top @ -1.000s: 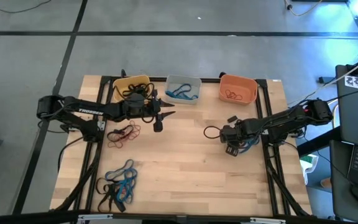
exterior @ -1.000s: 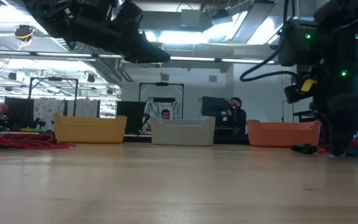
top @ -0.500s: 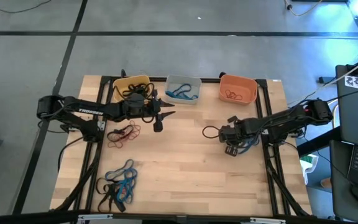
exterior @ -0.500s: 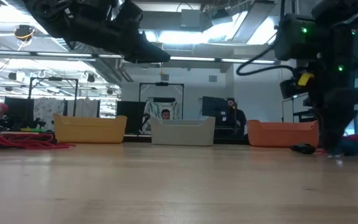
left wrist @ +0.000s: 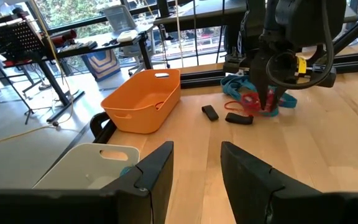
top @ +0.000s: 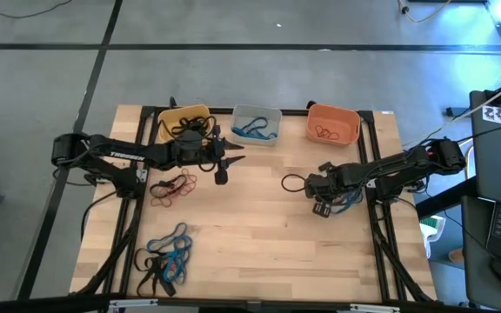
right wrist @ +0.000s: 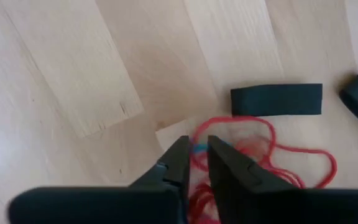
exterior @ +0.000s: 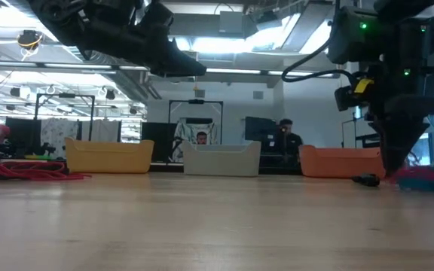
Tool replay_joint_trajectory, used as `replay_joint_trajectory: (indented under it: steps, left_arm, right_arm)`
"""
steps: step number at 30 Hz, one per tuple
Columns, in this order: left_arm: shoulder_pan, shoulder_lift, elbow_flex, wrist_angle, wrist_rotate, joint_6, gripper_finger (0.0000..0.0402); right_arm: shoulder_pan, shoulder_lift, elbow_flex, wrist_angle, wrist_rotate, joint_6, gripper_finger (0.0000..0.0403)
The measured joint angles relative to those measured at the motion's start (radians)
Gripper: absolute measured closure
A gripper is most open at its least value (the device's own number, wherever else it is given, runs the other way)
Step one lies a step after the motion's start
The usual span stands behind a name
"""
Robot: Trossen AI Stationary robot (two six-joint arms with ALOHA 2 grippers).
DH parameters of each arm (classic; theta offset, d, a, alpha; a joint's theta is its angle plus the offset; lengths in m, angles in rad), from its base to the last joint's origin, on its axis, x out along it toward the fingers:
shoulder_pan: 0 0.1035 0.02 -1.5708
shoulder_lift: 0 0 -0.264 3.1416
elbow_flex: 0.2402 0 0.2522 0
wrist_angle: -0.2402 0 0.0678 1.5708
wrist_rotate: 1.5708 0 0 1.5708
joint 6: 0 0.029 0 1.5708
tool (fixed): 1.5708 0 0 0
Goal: Sort rubber bands into baskets
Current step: Put the red rubber band into the orange bin
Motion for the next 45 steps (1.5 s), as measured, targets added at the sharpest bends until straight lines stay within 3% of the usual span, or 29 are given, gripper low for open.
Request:
replay_joint_trajectory:
  steps: [8, 16, 29, 37, 45]
  left_arm:
    - [0.0, 0.0, 0.0, 0.0, 0.0, 0.0, 0.0271]
    - [0.0, 0.0, 0.0, 0.0, 0.0, 0.0, 0.0271]
    - [0.0, 0.0, 0.0, -0.01, -0.001, 0.0, 0.0271]
    - [0.0, 0.0, 0.0, -0.01, -0.003, 0.0, 0.0271]
    - [0.0, 0.0, 0.0, -0.01, -0.003, 0.0, 0.0271]
  right_arm:
    - [0.0, 0.0, -0.005, 0.02, 0.009, 0.004, 0.0251]
    - [0.0, 0.0, -0.067, 0.171, 0.018, -0.007, 0.0238]
    - [0.0, 0.063, -0.069, 0.136, 0.026, -0.022, 0.0307]
    - [0.0, 0.072, -0.041, 0.151, 0.022, -0.083, 0.0393]
    - [0.0, 0.024, 0.052, 0.08, 0.06, -0.112, 0.0395]
